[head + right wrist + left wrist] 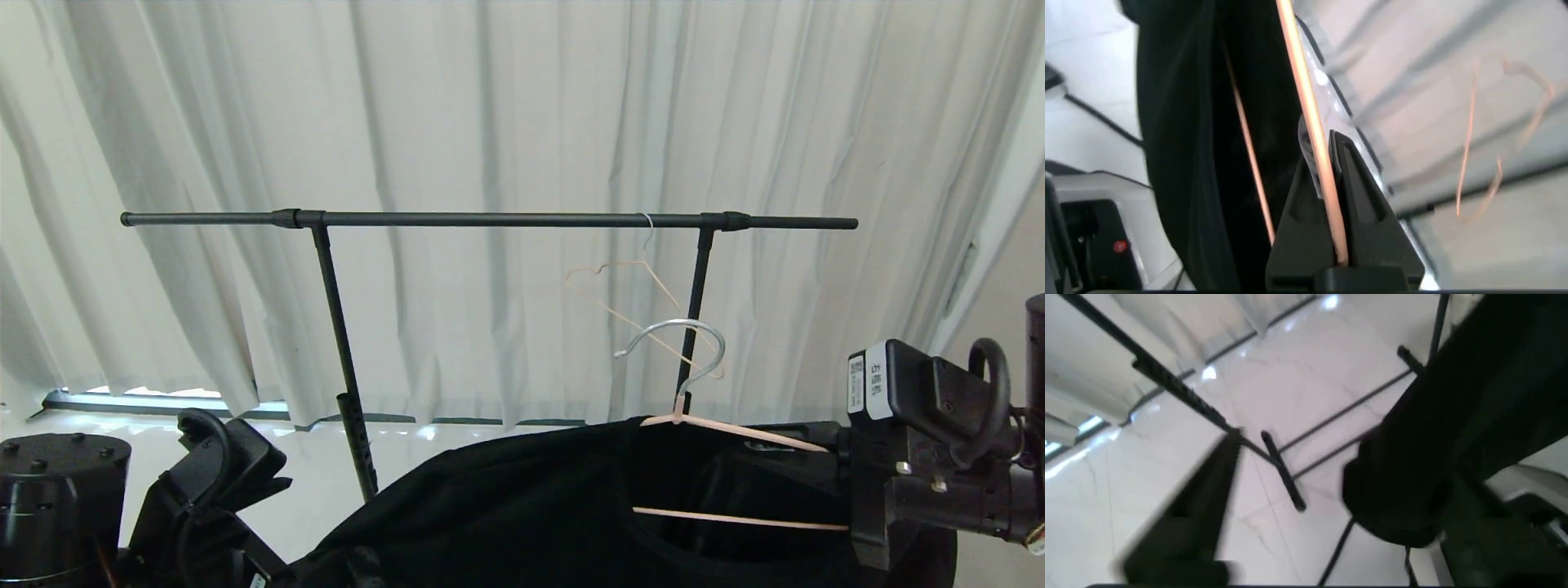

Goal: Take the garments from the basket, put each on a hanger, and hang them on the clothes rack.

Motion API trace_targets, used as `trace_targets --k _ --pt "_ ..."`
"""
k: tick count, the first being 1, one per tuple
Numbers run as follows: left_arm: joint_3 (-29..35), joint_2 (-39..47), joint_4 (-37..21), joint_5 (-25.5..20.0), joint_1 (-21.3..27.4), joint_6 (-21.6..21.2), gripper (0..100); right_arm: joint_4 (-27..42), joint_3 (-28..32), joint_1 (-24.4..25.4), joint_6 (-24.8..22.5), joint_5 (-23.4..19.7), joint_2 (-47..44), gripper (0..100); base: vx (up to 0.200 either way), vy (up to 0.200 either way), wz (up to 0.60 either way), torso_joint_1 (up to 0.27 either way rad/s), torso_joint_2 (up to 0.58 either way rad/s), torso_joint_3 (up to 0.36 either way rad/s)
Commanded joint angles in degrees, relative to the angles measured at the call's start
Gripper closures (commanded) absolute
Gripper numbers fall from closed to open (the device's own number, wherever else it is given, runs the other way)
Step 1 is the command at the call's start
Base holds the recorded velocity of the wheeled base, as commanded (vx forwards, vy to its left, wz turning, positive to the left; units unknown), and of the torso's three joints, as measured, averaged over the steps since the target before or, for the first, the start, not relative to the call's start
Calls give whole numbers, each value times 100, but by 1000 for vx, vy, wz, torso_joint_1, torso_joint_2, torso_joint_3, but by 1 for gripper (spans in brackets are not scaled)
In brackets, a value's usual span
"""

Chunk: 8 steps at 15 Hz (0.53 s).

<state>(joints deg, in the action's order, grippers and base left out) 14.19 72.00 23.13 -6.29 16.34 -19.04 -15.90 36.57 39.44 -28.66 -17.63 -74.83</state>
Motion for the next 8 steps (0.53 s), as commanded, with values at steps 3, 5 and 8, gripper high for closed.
trace_targets --k 3,5,8 --pt "339 -212 8 -13 159 23 0 -1 -54 -340 282 330 -14 100 0 0 0 0 0 0" --pt "453 -204 8 31 80 41 0 104 -71 -621 361 875 -94 100 0 0 0 0 0 0" --pt "541 -212 8 207 -95 58 0 166 -10 -630 1029 1508 -340 100 0 0 0 0 0 0"
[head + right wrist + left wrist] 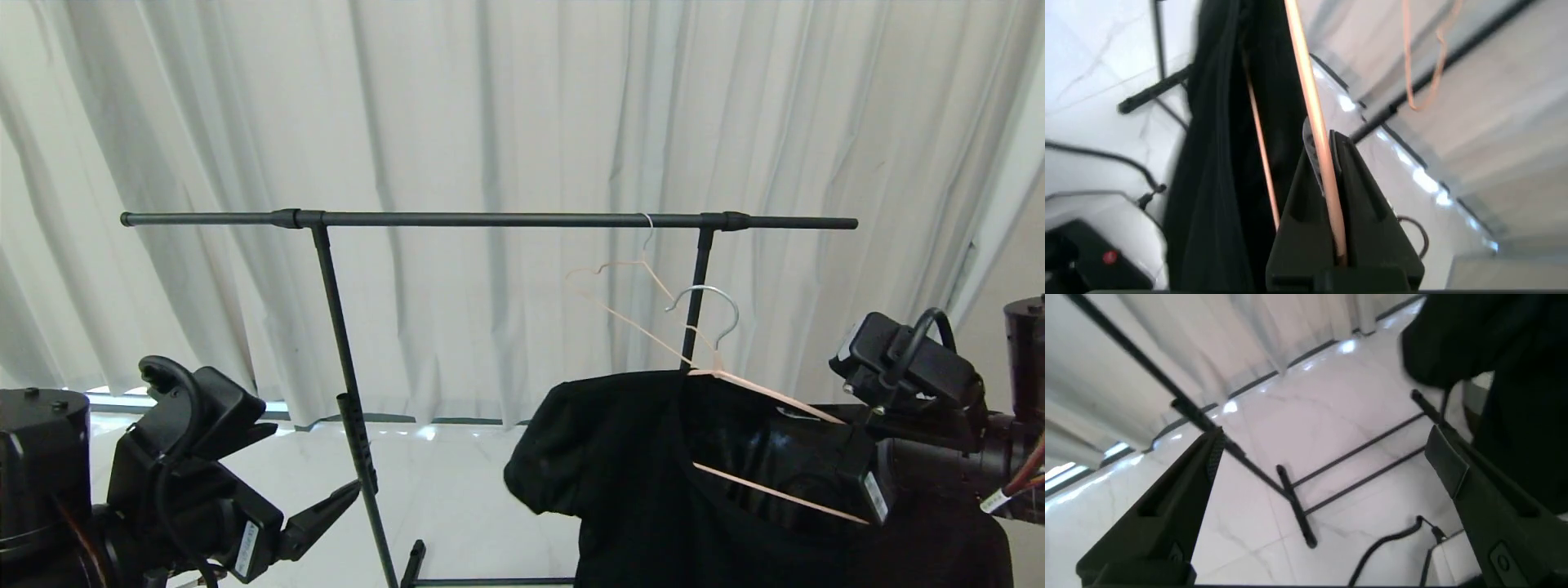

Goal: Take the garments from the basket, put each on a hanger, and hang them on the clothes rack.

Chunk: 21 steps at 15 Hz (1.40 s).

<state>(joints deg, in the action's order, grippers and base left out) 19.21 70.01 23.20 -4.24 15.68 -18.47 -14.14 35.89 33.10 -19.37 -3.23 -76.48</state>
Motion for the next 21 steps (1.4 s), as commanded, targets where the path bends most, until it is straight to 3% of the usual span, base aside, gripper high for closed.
trace_targets --k 1,4,6,10,14,21 --pt "56 -14 0 73 -38 1 0 -10 120 13 197 165 -244 100 0 0 0 0 0 0" --pt "223 4 0 793 58 -87 0 -1 850 39 724 701 -965 100 0 0 0 0 0 0" --pt "302 -5 0 890 93 -87 0 87 1728 267 1181 1176 -1642 100 0 0 0 0 0 0" --pt "302 -23 0 969 137 -87 0 1599 3354 654 2253 1474 -2134 100 0 0 0 0 0 0" --pt "302 -5 0 996 252 -87 0 1739 3407 795 2807 1685 -2134 100 0 0 0 0 0 0" --pt "267 -5 0 987 269 -69 0 1388 3495 1023 2816 1685 -2195 100 171 0 0 -1 2 3"
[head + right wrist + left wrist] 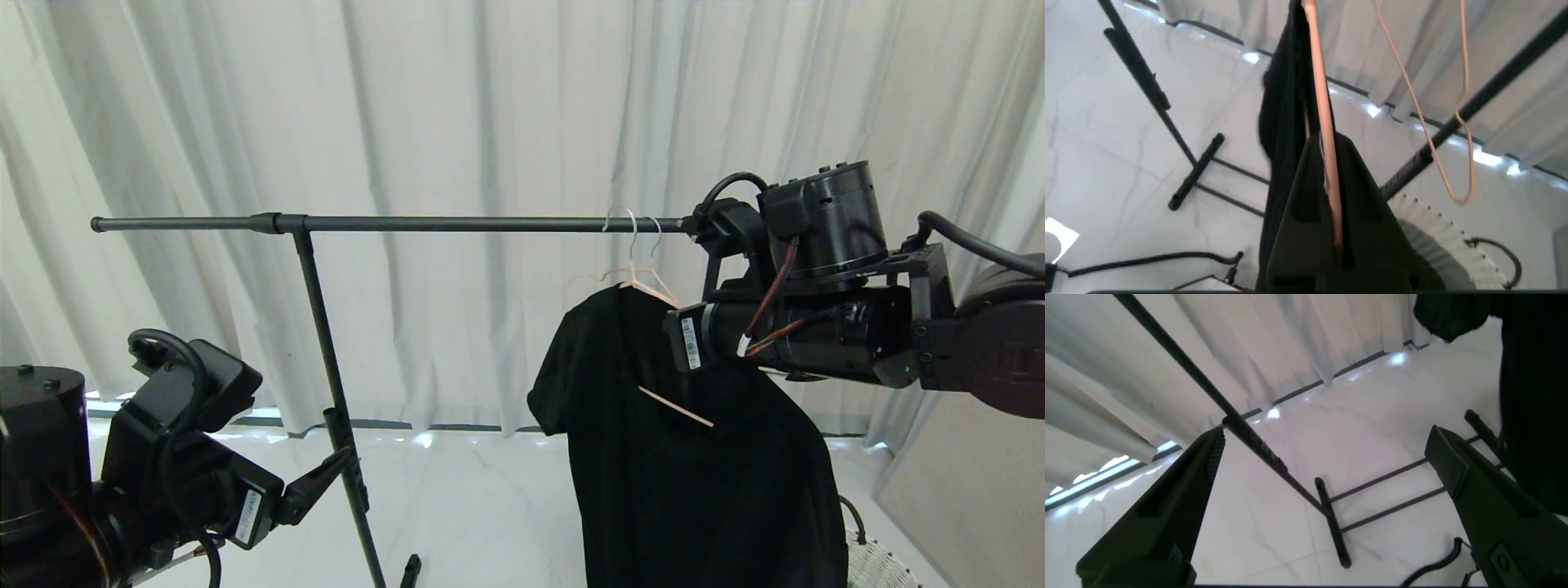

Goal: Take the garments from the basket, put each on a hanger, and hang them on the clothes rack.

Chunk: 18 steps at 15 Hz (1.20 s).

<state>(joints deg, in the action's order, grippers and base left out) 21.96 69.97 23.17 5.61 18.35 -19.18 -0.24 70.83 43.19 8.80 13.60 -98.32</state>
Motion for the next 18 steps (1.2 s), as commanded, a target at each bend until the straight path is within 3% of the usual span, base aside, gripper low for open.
trace_targets --k 1,12,18 --pt "-7 -1 3 2 2 2 0 -28 1 14 -1 2 -12 100 200 0 0 7 12 2" --pt "-16 -10 3 -7 29 37 0 -406 10 313 236 11 -161 100 200 0 0 1 4 3" --pt "-16 -19 3 -7 116 37 0 -406 36 313 236 19 -284 100 0 0 0 0 0 0"
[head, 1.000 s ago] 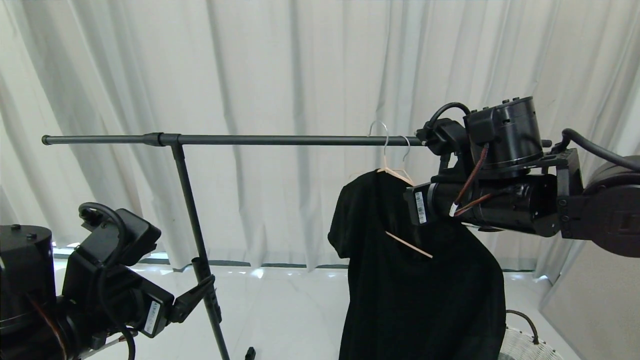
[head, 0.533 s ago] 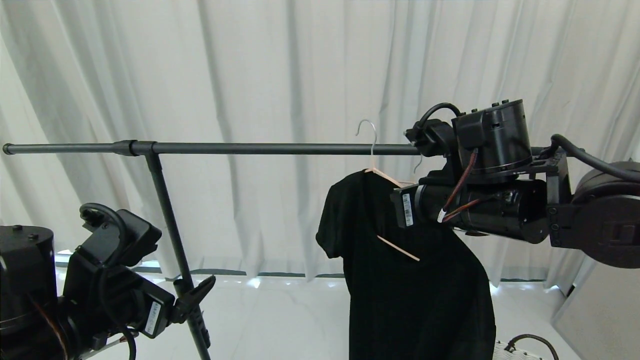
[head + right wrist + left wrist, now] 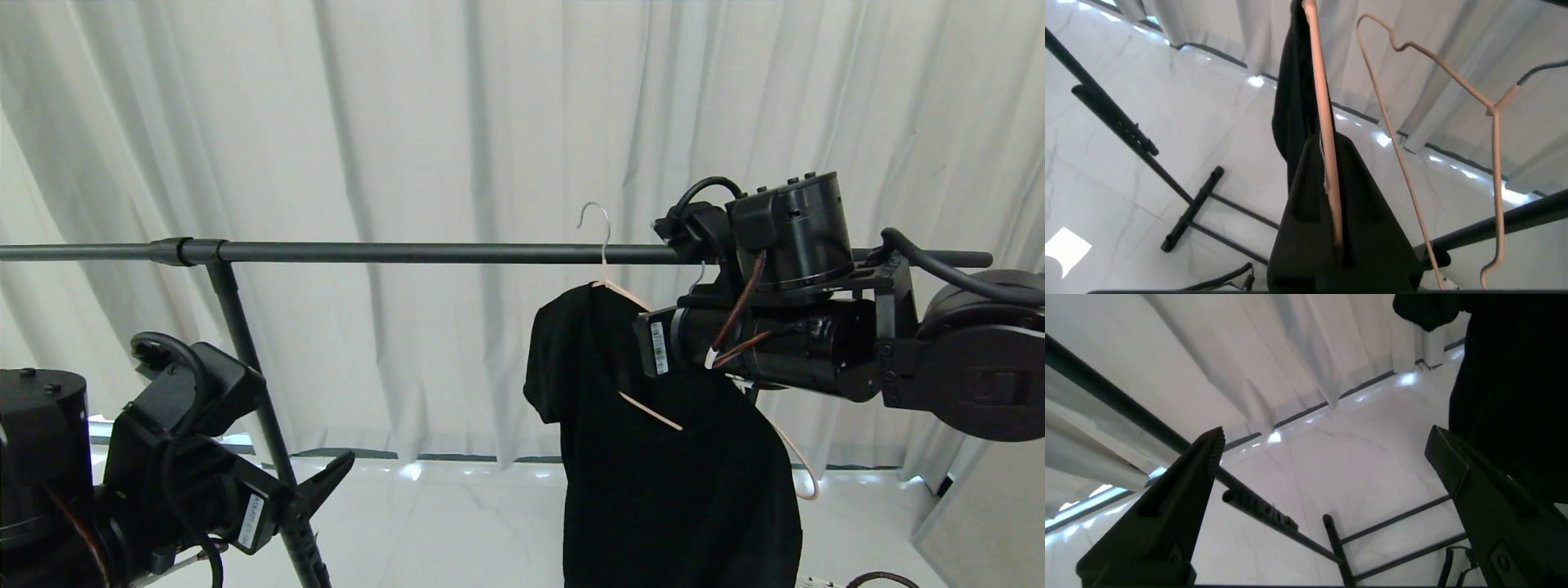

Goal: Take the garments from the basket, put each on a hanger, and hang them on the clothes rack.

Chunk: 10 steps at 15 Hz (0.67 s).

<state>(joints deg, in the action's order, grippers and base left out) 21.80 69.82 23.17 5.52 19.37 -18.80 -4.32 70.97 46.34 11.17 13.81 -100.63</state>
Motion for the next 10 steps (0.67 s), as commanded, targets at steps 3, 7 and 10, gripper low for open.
trace_targets --k 3,7,10 --pt "0 -3 3 1 111 8 0 1 198 -107 0 7 -317 100 0 0 0 0 0 0" --pt "-9 -82 3 1 190 8 0 10 312 -292 8 271 -642 100 0 0 0 0 0 0" --pt "-114 -152 3 1 287 8 0 10 206 -265 0 298 -721 100 0 0 0 0 0 0"
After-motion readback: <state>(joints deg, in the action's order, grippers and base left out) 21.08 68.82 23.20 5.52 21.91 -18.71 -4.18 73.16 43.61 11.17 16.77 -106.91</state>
